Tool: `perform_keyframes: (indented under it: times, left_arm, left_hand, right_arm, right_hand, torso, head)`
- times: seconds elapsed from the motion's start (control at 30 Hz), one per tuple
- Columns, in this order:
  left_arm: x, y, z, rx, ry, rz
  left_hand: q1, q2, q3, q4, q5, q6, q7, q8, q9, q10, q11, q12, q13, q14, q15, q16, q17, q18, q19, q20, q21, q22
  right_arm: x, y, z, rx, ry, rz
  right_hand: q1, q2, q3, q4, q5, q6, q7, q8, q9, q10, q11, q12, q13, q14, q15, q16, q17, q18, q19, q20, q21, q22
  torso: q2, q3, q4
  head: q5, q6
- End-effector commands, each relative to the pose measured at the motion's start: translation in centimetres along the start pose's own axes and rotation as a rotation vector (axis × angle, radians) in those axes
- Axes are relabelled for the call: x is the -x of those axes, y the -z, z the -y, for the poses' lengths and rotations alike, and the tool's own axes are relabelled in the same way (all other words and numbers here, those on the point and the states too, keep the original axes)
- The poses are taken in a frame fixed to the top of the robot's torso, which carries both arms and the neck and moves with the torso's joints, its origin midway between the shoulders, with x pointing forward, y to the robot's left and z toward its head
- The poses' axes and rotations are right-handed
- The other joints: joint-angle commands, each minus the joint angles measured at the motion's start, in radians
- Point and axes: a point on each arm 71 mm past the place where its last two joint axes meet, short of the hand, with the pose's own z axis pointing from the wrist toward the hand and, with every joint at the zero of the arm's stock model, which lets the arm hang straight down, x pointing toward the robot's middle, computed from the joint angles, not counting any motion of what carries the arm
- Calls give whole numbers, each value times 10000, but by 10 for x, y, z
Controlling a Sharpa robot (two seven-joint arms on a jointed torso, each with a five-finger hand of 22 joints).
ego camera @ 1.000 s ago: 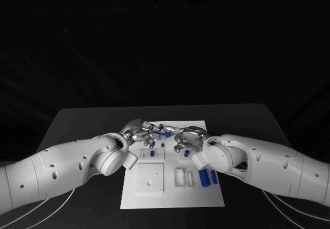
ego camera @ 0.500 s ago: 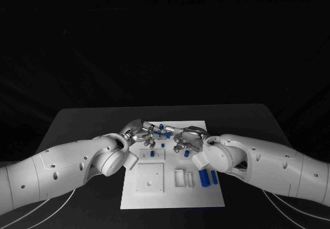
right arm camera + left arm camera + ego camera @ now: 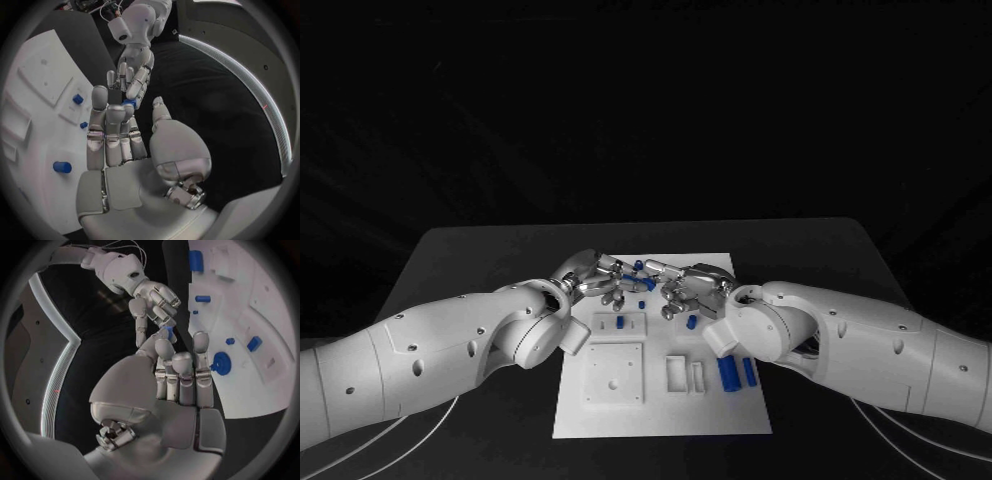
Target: Assemble the parts on the task board
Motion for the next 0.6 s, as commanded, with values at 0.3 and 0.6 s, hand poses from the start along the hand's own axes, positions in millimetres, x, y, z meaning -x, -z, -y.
perform_keyframes:
  times: [0.3,0.6]
  left_arm:
    - [-1,-1,-1,178,-216,281]
    - [-3,-1,1,-52,-425,163]
  left_hand:
    - [-128,10,143,-68,135,113,86,23,2163,90,-14,-61,19,104,-33,28,61,-105,29,-58,46,190]
    - [-188,16,179,-106,176,65,73,26,2707,117,-13,-100,32,106,-28,-5,88,-98,18,-48,45,187]
  right_arm:
    - [-11,0,-5,372,117,-863]
    - [-7,-1,-4,305,133,-596]
  right_hand:
    - [110,34,82,-101,-150,-232,53,64,-13,-219,21,76,-100,-166,46,-179,-205,174,33,95,-139,93]
    - [99,12,113,-46,-146,-682,178,73,-52,-417,125,-41,-488,-376,137,-370,-546,231,3,193,-376,13]
  torso:
    - [0,-3,-2]
    - [-4,-4,-1]
  head:
    - [2,-12]
    - [-7,-13]
